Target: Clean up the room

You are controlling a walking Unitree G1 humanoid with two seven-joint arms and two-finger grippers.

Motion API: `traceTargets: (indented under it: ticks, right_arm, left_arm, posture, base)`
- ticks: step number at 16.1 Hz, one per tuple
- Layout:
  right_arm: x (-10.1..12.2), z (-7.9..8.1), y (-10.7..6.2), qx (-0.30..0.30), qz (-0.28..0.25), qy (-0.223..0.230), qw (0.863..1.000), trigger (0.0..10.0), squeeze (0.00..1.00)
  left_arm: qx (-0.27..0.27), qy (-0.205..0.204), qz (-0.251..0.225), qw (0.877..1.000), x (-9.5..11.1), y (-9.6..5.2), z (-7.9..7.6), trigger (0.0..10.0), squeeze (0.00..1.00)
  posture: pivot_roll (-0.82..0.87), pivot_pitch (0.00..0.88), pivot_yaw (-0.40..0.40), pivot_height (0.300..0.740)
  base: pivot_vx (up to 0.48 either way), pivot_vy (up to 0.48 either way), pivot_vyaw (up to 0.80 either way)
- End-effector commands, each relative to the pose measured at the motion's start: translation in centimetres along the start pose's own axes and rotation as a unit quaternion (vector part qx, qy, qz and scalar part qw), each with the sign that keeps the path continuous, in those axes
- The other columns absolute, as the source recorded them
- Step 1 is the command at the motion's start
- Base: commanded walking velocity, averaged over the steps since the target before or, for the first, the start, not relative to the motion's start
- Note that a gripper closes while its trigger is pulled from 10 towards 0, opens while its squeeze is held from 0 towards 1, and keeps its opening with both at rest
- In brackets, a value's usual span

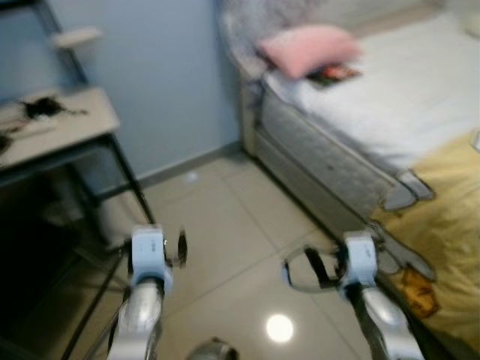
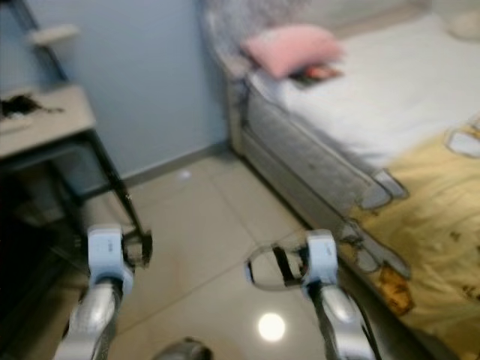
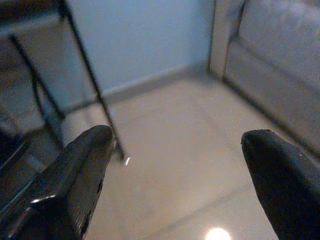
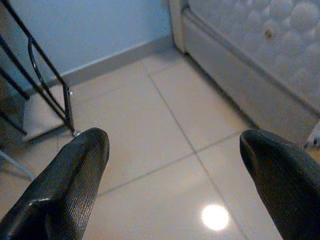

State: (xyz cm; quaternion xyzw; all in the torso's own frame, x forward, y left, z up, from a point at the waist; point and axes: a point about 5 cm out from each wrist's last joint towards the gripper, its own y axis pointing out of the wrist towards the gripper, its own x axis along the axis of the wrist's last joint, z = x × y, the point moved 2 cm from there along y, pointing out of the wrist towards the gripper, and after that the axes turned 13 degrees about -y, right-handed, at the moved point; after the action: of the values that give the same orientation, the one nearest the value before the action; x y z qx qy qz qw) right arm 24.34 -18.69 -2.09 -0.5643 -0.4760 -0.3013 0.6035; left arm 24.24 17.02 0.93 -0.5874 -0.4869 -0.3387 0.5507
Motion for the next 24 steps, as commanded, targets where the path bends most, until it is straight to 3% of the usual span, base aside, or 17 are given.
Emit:
traceTargets:
  ticks: [1,5,16,17,18,20,21,24]
  right_arm:
    - [0.6,0.3,-0.1,0.009,-0.013,0.002,1.0,10.0,0.0]
    - [-0.1,-0.2,-0.5,0.02,0.004,-0.002,1.0,10.0,0.0]
    - [0.3,0.2,1.1,0.029,-0.002,-0.002,1.0,10.0,0.0]
    - [0.3,-0.3,0.9,0.007,-0.004,-0.009,1.0,10.0,0.0]
    - [0.1,-0.4,-0.4,0.0,-0.017,-0.037,0.999,10.0,0.0]
    - [-1.6,-0.1,-3.1,0.01,-0.02,-0.089,0.996,10.0,0.0]
    - [-2.0,-0.3,-3.4,-0.002,-0.017,-0.079,0.997,10.0,0.0]
    - [-2.1,-0.3,-3.7,-0.009,-0.015,-0.075,0.997,10.0,0.0]
  left_arm:
    - [-0.017,0.022,-0.024,0.999,1.7,0.2,-0.3,10.0,0.0]
    - [-0.033,0.019,-0.022,0.999,3.7,1.9,-1.6,10.0,0.0]
    - [-0.03,-0.006,-0.005,1.0,2.4,1.5,-1.0,10.0,0.0]
    - [-0.023,-0.02,-0.031,0.999,2.6,1.3,-0.6,10.0,0.0]
    - [-0.034,-0.005,-0.07,0.997,3.0,0.3,-0.1,10.0,0.0]
    - [-0.097,-0.027,-0.042,0.994,1.6,-1.5,-0.7,10.0,0.0]
    - [-0.113,-0.018,-0.046,0.992,1.7,-1.6,-0.7,10.0,0.0]
    - [-0.127,-0.043,-0.044,0.99,1.7,-1.6,-1.6,10.0,0.0]
  posture:
    - [-0.05,0.0,0.059,0.74]
    - [-0.06,0.0,0.069,0.74]
    - [-0.06,0.0,0.054,0.74]
    - [-0.07,0.0,0.053,0.74]
    - [-0.07,0.0,0.042,0.74]
    - [-0.08,0.0,0.039,0.74]
    - [-0.08,0.0,0.043,0.74]
    - [-0.08,0.0,0.047,0.74]
  base:
    - [0.0,0.461,0.68]
    - [0.0,0.114,0.68]
    - [0.0,0.0,0.66]
    - [0.0,0.0,0.0]
    - [0.0,0.0,0.0]
    - [0.0,0.0,0.0]
    - [0.0,0.0,0.0]
    - [0.0,0.0,0.0]
